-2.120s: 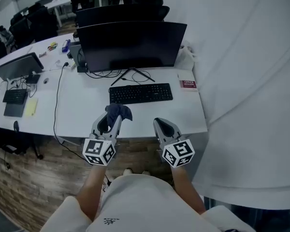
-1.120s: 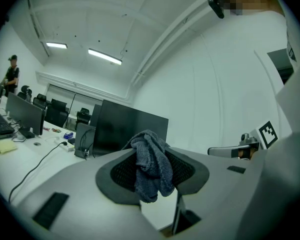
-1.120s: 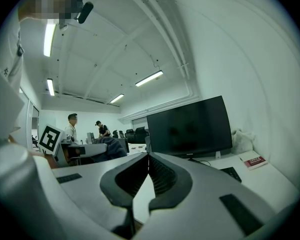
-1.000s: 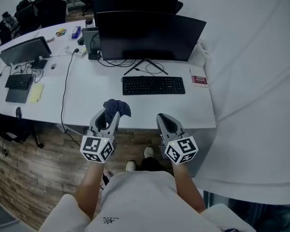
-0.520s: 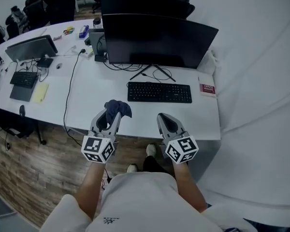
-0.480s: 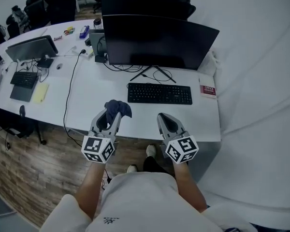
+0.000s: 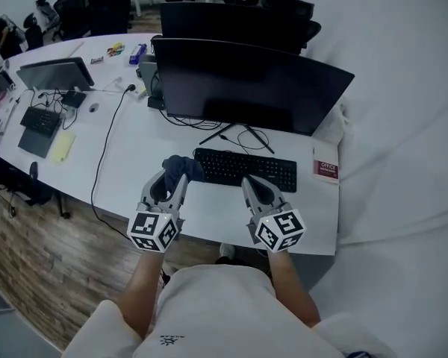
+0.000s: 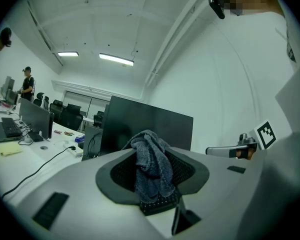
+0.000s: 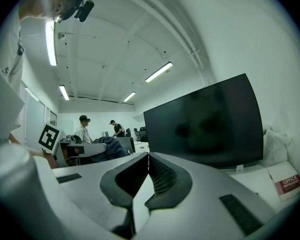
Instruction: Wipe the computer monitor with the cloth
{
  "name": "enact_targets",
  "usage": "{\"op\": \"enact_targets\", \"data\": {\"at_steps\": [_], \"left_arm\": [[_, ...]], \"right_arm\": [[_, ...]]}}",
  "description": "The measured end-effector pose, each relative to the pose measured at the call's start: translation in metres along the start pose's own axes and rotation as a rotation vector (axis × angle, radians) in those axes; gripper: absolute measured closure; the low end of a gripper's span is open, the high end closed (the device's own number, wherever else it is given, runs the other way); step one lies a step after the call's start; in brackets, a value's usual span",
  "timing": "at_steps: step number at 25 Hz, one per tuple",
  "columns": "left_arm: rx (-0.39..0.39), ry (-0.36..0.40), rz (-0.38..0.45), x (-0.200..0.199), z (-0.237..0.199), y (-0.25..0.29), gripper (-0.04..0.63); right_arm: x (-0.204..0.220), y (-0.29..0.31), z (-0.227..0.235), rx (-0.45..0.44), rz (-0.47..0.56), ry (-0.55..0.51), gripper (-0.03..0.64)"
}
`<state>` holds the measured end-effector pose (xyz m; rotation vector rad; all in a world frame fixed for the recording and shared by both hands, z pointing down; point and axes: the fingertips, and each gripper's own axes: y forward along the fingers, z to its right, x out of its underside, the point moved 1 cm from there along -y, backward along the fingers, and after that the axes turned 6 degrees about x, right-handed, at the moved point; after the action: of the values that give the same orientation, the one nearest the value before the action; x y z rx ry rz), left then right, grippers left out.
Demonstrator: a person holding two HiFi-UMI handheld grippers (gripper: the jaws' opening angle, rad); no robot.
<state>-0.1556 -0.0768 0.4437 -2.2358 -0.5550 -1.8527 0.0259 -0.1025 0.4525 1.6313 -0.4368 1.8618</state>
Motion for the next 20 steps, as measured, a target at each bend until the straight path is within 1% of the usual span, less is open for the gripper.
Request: {"op": "enact_targets", "data": {"at_steps": [3, 7, 11, 16, 20], "left_arm": [[-0.03, 0.004, 0.003, 0.0, 0.001, 0.017, 0.44], [-0.071, 0.002, -0.003, 0.002, -0.001, 0.03, 0.44], [-0.101, 0.001, -0.007, 0.004, 0.001, 0.042, 0.44], [-0.148, -0.012, 0.003, 0.006, -0.005, 0.046, 0.44], [-0.167, -0.012, -0.002, 0.005, -0.014, 0.046, 0.44]], "right_arm": [[-0.001, 0.016, 0.016, -0.036, -0.006, -0.005, 0.598], [-0.003, 0.032, 0.026, -0.089, -0.015, -0.004, 0.597], [-0.002, 0.042, 0.038, -0.119, -0.026, 0.005, 0.597], [0.004, 0.053, 0.042, -0.156, -0.05, -0.003, 0.597], [0.011, 0.065, 0.038, -0.174, -0.069, 0.0, 0.597]]}}
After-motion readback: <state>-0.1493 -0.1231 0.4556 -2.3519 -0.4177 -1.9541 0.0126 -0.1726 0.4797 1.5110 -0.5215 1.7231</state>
